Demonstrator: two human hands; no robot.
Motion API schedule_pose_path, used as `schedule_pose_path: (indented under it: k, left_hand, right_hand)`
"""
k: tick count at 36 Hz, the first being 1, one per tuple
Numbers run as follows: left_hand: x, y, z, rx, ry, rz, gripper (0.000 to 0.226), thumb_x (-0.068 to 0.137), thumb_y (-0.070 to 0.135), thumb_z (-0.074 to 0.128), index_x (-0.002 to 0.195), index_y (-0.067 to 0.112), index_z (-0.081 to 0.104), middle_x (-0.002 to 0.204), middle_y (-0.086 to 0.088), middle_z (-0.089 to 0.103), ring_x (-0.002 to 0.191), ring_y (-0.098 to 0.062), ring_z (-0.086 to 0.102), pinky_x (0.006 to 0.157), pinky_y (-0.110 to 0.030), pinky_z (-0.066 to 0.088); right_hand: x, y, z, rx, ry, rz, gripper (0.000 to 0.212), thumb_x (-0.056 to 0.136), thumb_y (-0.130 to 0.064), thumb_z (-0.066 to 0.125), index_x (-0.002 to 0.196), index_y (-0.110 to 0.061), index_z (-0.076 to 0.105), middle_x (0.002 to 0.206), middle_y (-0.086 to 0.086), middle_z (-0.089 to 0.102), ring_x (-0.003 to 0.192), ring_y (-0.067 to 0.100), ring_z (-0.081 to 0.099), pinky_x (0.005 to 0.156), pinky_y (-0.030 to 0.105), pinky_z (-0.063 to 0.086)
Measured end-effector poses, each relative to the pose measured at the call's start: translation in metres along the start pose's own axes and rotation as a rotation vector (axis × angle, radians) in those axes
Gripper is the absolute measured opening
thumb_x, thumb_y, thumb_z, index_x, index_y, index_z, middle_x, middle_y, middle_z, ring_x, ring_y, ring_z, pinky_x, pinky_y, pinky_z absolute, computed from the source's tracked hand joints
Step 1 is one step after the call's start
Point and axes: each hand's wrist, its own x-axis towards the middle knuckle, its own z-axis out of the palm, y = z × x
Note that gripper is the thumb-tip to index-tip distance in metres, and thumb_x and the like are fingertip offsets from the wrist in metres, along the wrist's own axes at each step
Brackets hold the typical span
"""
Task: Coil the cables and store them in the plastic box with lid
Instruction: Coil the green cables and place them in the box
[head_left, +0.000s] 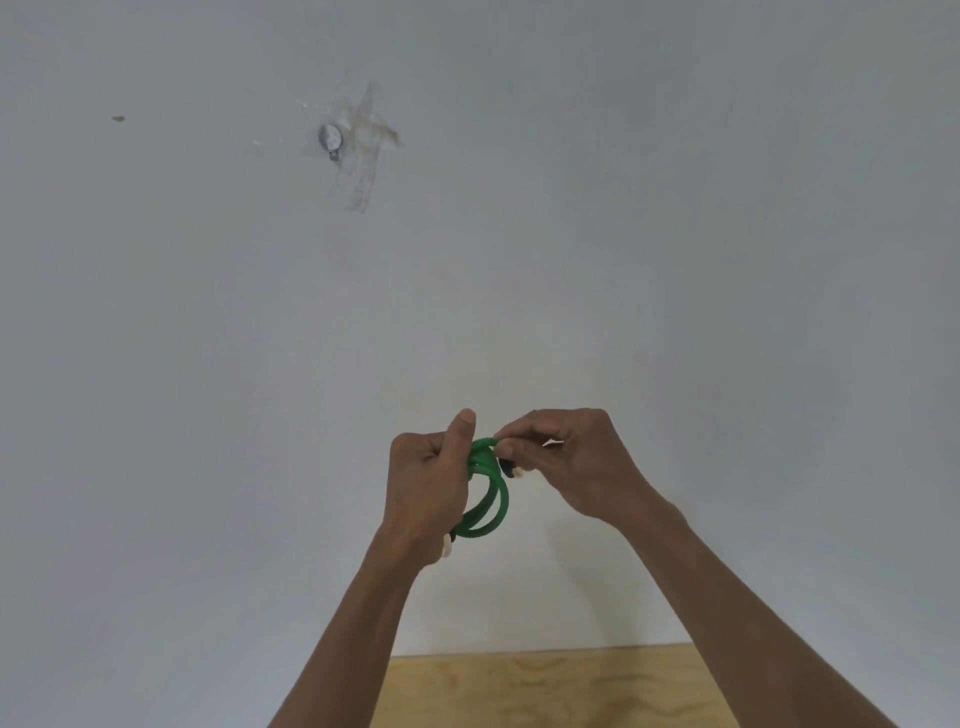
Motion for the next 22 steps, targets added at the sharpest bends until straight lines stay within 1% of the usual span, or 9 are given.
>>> schedule_pose_path:
  k: [2, 4, 7, 10, 12, 14, 16, 20, 22]
  left_hand:
    - [0.001, 0.000, -0.001, -0.011, -0.003, -0.025, 0.072, 0.100, 0.033, 0.056, 0.032, 0.017, 0.035, 0.044, -0.005, 0.030, 0.041, -0.020, 0.027, 0.049, -0.027, 0.030]
    - [0.003, 0.000, -0.003, -0.037, 0.003, -0.031, 0.068, 0.098, 0.036, 0.059, 0.040, 0.014, 0.031, 0.055, -0.013, 0.025, 0.050, -0.023, 0.024, 0.051, -0.029, 0.027]
    - [0.004, 0.001, -0.004, -0.060, 0.017, -0.054, 0.066, 0.097, 0.038, 0.059, 0.047, 0.005, 0.031, 0.055, -0.012, 0.026, 0.052, -0.027, 0.023, 0.051, -0.032, 0.024]
    - [0.005, 0.002, -0.003, -0.098, 0.011, -0.104, 0.064, 0.097, 0.040, 0.059, 0.043, 0.016, 0.033, 0.047, -0.005, 0.028, 0.045, -0.019, 0.023, 0.049, -0.031, 0.023]
    - [0.005, 0.003, -0.002, -0.133, 0.018, -0.137, 0.063, 0.098, 0.039, 0.059, 0.044, 0.016, 0.035, 0.046, -0.004, 0.029, 0.040, -0.017, 0.024, 0.046, -0.028, 0.023]
    - [0.005, 0.005, -0.002, -0.145, 0.029, -0.147, 0.059, 0.097, 0.040, 0.059, 0.050, 0.009, 0.040, 0.051, -0.007, 0.031, 0.037, -0.017, 0.025, 0.044, -0.026, 0.025]
    - [0.004, 0.006, -0.002, -0.129, 0.048, -0.153, 0.055, 0.098, 0.040, 0.059, 0.059, 0.003, 0.047, 0.055, -0.011, 0.032, 0.037, -0.018, 0.027, 0.041, -0.024, 0.027]
    - [0.003, 0.003, -0.006, -0.082, 0.089, -0.189, 0.057, 0.097, 0.043, 0.058, 0.062, 0.000, 0.046, 0.065, -0.014, 0.037, 0.044, -0.020, 0.028, 0.041, -0.023, 0.026]
    - [0.004, 0.003, -0.008, -0.077, 0.112, -0.202, 0.054, 0.097, 0.044, 0.057, 0.063, 0.003, 0.047, 0.067, -0.013, 0.038, 0.049, -0.021, 0.028, 0.042, -0.025, 0.026]
  right_hand:
    - [-0.002, 0.003, 0.004, -0.017, -0.002, 0.025, 0.008, 0.090, -0.016, 0.071, 0.093, -0.014, 0.077, 0.073, -0.001, 0.074, 0.065, 0.019, 0.068, 0.066, 0.034, 0.058]
    - [-0.004, 0.005, 0.007, -0.001, -0.016, 0.041, 0.010, 0.092, -0.012, 0.068, 0.097, -0.012, 0.076, 0.077, 0.000, 0.075, 0.068, 0.015, 0.070, 0.070, 0.026, 0.059]
    - [-0.006, 0.007, 0.012, 0.036, 0.009, 0.072, 0.011, 0.094, -0.012, 0.066, 0.100, -0.012, 0.076, 0.079, 0.004, 0.075, 0.070, 0.019, 0.072, 0.071, 0.028, 0.061]
    - [-0.006, 0.006, 0.017, 0.062, 0.035, 0.112, 0.011, 0.095, -0.016, 0.064, 0.100, -0.015, 0.074, 0.081, 0.005, 0.076, 0.074, 0.016, 0.071, 0.070, 0.031, 0.061]
    - [-0.008, 0.005, 0.022, 0.197, 0.034, 0.169, 0.013, 0.097, -0.015, 0.062, 0.102, -0.011, 0.073, 0.086, 0.013, 0.077, 0.083, 0.025, 0.074, 0.075, 0.040, 0.062]
    - [-0.011, 0.004, 0.029, 0.361, 0.054, 0.230, 0.014, 0.097, -0.012, 0.061, 0.103, -0.007, 0.073, 0.088, 0.021, 0.076, 0.085, 0.034, 0.074, 0.077, 0.047, 0.062]
    - [-0.014, 0.002, 0.034, 0.486, 0.070, 0.282, 0.015, 0.097, -0.010, 0.061, 0.102, -0.005, 0.073, 0.087, 0.025, 0.075, 0.082, 0.036, 0.074, 0.077, 0.046, 0.062]
    - [-0.017, 0.001, 0.037, 0.567, 0.030, 0.347, 0.016, 0.097, -0.012, 0.061, 0.104, -0.004, 0.073, 0.091, 0.027, 0.074, 0.088, 0.041, 0.073, 0.080, 0.046, 0.061]
    - [-0.018, 0.000, 0.037, 0.631, 0.003, 0.368, 0.018, 0.097, -0.013, 0.060, 0.108, -0.003, 0.071, 0.096, 0.029, 0.073, 0.095, 0.044, 0.071, 0.085, 0.048, 0.060]
